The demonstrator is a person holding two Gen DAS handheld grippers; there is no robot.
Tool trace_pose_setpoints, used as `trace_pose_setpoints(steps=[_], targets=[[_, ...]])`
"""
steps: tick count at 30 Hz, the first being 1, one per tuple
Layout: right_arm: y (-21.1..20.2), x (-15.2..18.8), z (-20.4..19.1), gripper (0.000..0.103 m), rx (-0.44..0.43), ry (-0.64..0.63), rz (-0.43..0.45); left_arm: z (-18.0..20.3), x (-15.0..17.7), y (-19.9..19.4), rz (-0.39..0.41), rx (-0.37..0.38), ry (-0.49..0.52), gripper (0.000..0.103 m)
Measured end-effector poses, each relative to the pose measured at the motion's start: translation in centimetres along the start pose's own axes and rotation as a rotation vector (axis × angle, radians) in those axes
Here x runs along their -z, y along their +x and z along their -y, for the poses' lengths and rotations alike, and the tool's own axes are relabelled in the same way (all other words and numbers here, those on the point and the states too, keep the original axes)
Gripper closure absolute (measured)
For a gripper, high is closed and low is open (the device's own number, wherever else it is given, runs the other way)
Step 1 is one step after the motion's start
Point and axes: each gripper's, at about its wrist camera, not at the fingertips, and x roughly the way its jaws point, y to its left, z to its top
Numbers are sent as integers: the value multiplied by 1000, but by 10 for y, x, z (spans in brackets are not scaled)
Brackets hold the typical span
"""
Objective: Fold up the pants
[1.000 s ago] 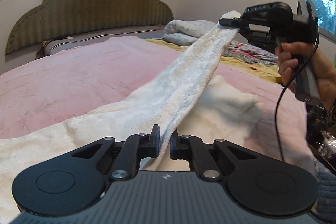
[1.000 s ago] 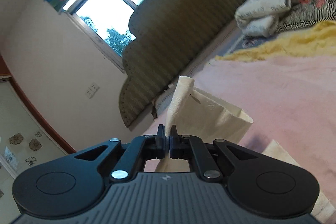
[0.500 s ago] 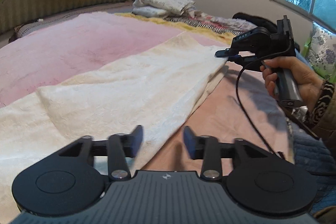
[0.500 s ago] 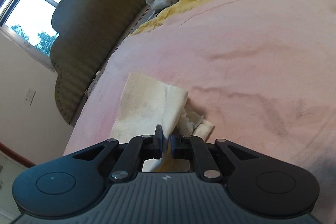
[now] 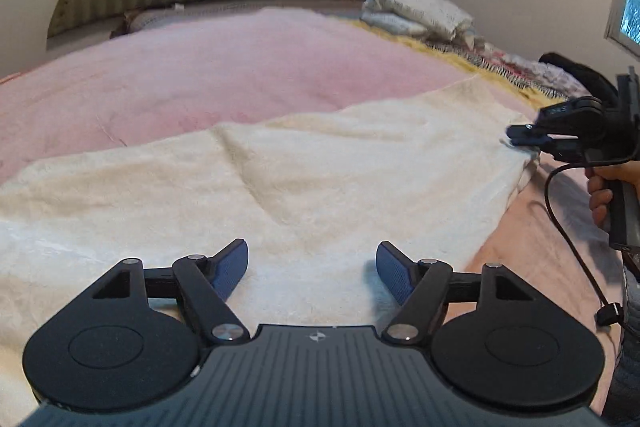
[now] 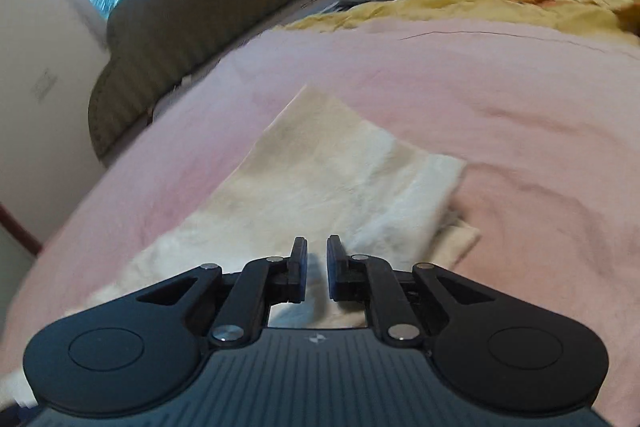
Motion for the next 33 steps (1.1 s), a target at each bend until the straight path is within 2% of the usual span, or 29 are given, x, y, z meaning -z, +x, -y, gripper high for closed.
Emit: trace_pose_setpoints(steps=[1,3,5,6,7,11,13,15,17,21,23,25,28,30,33], targets=[[-11,1,4,93,5,48,28,0,-1,-2,22,-6,2,27],[-26,3,5,90,-53,43,48,-1,0,-3,42,-23,-3,20],[-28,6,4,81,-111,6,-34,-1,2,3,27,-30,-9,17],[-27,8,5,81,-96,2,-76,0,5,4,13,-30,-10,17],[-32,12,8,81,-76,22,-76,1,7,5,11,-29,-8,17],[-61,22,24,78,12,112,31,5,7,3,28,-29,5,17],[-55,23,34,71,-8,143,-2,3,5,2,37,-23,-10,16],[-42,25,42,71,-54,228,-38,2,4,1,39,-12,-29,16],[-33,24,48,66,-106,309,-26,0,4,-2,42,-13,-41,16],[-13,15,52,65,-152,324,34,-6,3,-7,51,-28,-70,16],[-4,11,56,68,-168,328,73,-13,1,-8,51,-9,-125,16],[3,7,55,87,-147,319,94,-24,1,-8,45,30,-201,15],[3,4,49,91,-154,295,118,-45,1,-8,40,98,-355,15],[-4,0,28,91,-132,174,160,-63,2,-7,43,162,-489,15],[-22,-1,-21,91,-113,-83,225,-89,3,-3,71,304,-716,14]])
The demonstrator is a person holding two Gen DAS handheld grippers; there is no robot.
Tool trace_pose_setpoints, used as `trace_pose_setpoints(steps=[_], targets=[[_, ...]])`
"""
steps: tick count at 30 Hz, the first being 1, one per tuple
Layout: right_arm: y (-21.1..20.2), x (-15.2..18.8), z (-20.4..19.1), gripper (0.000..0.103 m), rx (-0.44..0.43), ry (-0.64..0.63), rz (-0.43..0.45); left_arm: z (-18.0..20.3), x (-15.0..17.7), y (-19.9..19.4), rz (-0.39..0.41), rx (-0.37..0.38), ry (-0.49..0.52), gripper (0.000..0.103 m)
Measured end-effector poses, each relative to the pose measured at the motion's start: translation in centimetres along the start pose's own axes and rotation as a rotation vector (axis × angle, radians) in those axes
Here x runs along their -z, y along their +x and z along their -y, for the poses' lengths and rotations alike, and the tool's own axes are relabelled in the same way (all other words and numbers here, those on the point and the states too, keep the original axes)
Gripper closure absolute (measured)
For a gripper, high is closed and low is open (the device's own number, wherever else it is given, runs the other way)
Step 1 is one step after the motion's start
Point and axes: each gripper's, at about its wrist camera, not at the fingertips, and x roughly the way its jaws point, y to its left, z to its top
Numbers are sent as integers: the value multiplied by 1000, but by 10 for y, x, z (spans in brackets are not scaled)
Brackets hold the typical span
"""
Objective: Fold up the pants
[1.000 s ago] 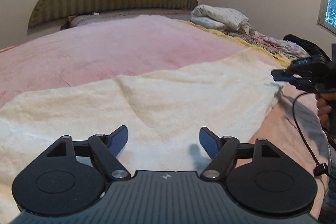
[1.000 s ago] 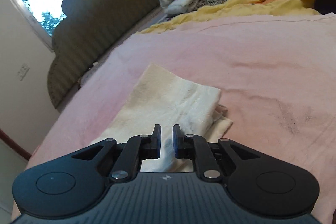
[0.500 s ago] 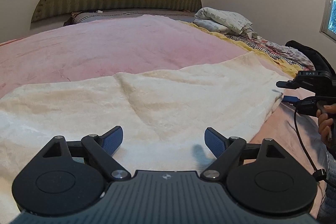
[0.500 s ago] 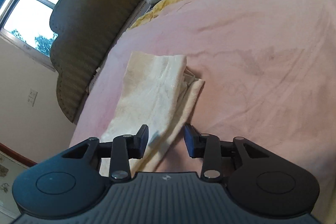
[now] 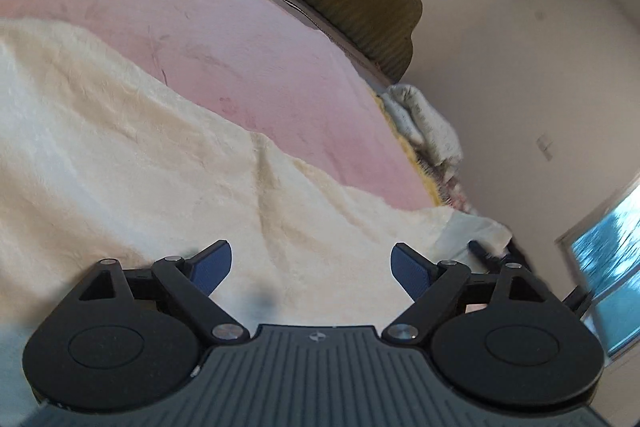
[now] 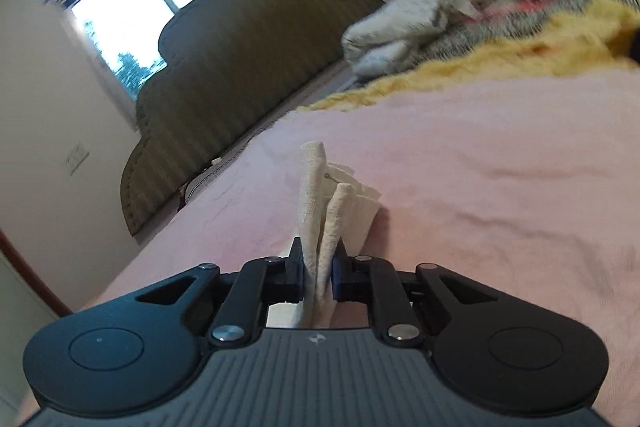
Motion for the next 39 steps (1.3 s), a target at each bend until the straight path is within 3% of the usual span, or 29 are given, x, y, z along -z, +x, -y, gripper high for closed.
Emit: trace_pose_setpoints(steps=[4,9,11,14,17,19,22,25,27,30,32,35,37,39], targets=[[-10,8,-79,91,-90,-323,16,-10,-13,4,18,158,-189,5],[-24,61,-164,91,-273,-635,-41,-8,-18,26,-12,272,-318,1],[-29,86,-184,91,-346,-716,-82,-10,-19,37,-39,268,-358,1],[-39,117,-204,91,-443,-819,-129,-19,-19,46,-43,190,-381,1],[-50,142,-215,91,-489,-920,-161,-29,-21,42,-8,177,-362,24],[-53,153,-220,91,-508,-976,-181,-24,-23,36,0,93,-261,58],[-53,162,-227,91,-508,-1026,-187,-3,-25,23,30,-89,0,78],[-49,165,-235,91,-544,-1023,-192,12,-24,4,121,-239,232,82],[-48,168,-242,91,-576,-1027,-190,13,-22,-5,169,-308,311,84],[-41,177,-252,90,-615,-1025,-214,8,-20,-6,165,-419,347,84],[-31,182,-255,90,-641,-1031,-258,5,-15,-6,147,-470,370,79],[-28,196,-260,86,-637,-1093,-313,5,-9,-7,138,-530,430,59],[-29,193,-259,77,-657,-1111,-358,9,-10,-11,149,-572,458,43],[-32,176,-260,75,-703,-1099,-428,12,-13,-20,185,-608,476,41]])
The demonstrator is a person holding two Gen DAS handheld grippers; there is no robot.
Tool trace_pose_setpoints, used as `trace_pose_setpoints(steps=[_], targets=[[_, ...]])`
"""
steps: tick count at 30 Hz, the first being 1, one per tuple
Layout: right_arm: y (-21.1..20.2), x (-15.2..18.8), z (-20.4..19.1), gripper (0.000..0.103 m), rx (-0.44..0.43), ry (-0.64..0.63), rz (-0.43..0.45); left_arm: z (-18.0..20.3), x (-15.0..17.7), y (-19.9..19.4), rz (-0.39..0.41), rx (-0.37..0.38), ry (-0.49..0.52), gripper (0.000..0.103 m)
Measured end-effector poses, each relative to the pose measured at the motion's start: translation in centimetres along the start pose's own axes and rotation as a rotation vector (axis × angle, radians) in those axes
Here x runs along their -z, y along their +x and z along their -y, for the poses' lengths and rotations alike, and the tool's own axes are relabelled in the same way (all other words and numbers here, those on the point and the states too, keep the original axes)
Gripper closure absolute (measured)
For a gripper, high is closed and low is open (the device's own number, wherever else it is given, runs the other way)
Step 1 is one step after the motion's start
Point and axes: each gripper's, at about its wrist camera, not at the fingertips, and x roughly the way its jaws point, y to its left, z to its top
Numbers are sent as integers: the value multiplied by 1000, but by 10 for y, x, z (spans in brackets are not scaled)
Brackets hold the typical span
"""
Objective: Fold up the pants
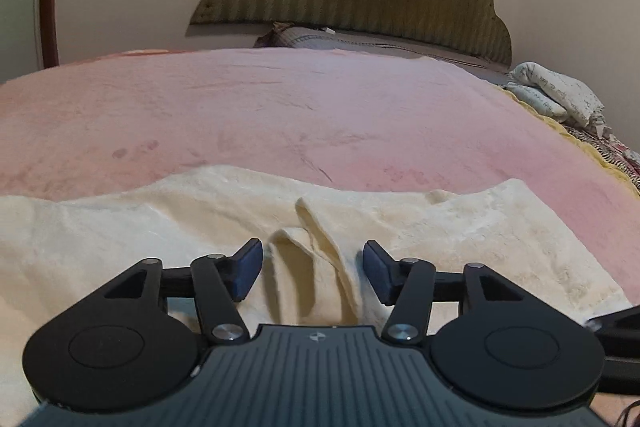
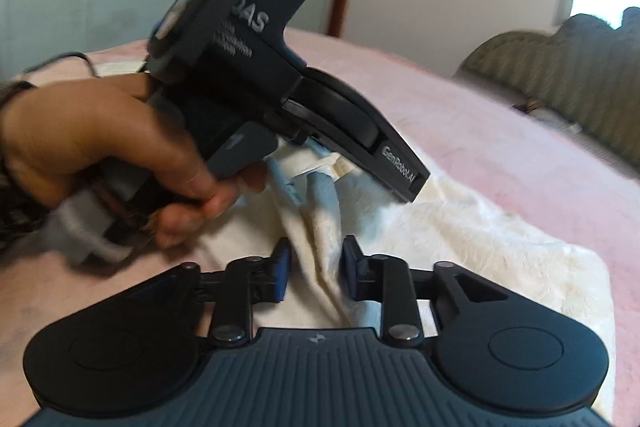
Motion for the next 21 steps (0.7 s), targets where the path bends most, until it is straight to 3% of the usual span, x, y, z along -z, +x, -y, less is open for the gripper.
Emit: trace_pose_setpoints(steps=[3,6,8,9,11,12,16,17,19,21], targets=[[-37,-8,34,75,-62,99,70,-5,-11,-10,61,-91,15,41],[-53,-10,74,75,99,198,114,2,-23,-13,85,-73,52,40],[-42,-5,102,75,250,256,56,13,-24,-6,43,-22,111,33],[-33,-1,113,75,297,286,10,17,-22,1,14,-3,138,28],[-5,14,130,75,360,345,-126,22,-13,20,-60,-7,184,29],[2,20,132,75,355,351,-149,21,-8,24,-78,-24,184,29],[-25,20,110,75,399,315,-79,19,-5,-1,-19,-25,179,28],[-29,18,104,75,378,309,-63,21,-3,-7,-11,-12,199,26],[-33,15,94,74,289,308,-54,27,5,-12,-33,9,255,11],[-24,17,85,73,229,298,-86,32,17,-2,-81,-3,313,9]])
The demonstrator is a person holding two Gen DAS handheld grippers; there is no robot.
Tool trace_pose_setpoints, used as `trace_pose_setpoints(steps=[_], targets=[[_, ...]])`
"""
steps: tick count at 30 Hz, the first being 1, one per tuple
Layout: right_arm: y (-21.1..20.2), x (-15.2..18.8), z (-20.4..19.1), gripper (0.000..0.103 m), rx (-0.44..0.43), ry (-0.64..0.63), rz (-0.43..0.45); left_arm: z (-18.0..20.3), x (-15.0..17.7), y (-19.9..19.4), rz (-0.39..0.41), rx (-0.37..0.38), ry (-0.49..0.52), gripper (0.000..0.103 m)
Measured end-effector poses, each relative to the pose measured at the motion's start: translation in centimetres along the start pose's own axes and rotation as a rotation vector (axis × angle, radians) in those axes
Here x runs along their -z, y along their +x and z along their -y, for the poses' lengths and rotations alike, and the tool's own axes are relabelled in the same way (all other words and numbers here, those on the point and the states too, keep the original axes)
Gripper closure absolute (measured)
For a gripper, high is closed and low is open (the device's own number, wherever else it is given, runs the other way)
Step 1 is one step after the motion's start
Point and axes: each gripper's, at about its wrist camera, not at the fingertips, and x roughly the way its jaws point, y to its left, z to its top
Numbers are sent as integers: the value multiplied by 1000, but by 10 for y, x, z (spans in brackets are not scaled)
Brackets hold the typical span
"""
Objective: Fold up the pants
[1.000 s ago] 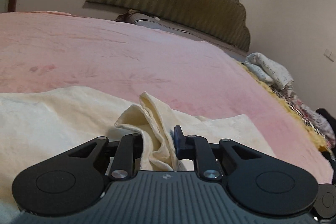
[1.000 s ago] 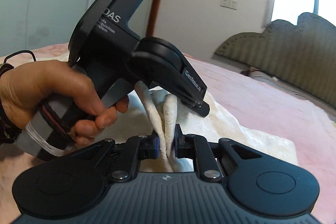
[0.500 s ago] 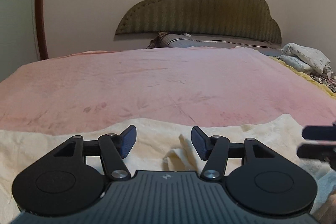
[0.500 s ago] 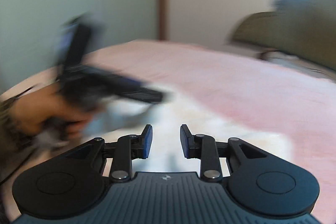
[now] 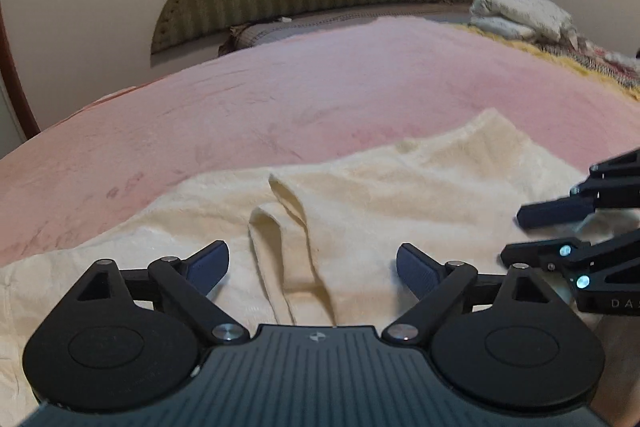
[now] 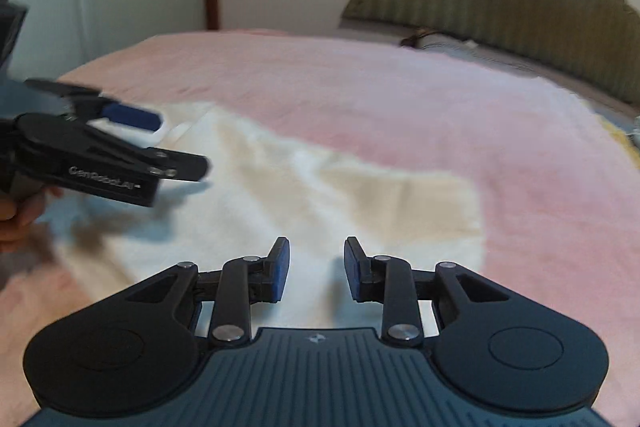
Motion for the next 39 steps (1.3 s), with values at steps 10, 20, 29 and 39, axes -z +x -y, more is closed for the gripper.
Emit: trace_pose_setpoints(steps=[10,20,29,39], targets=[[-4,-15,-40,72,-111,46,88,-40,21,-44,90,-114,-161,11],[15,-24,-92,72,-178,-65,0,-89,68,-68,11,-132,-212,10],[20,-21,-103,64,-187,-71,-26,-110,81,-84,41,-201,-242,9],[23,-19,-127,59,-163,-150,-23,-132,105,-90,29,-227,-281,3]])
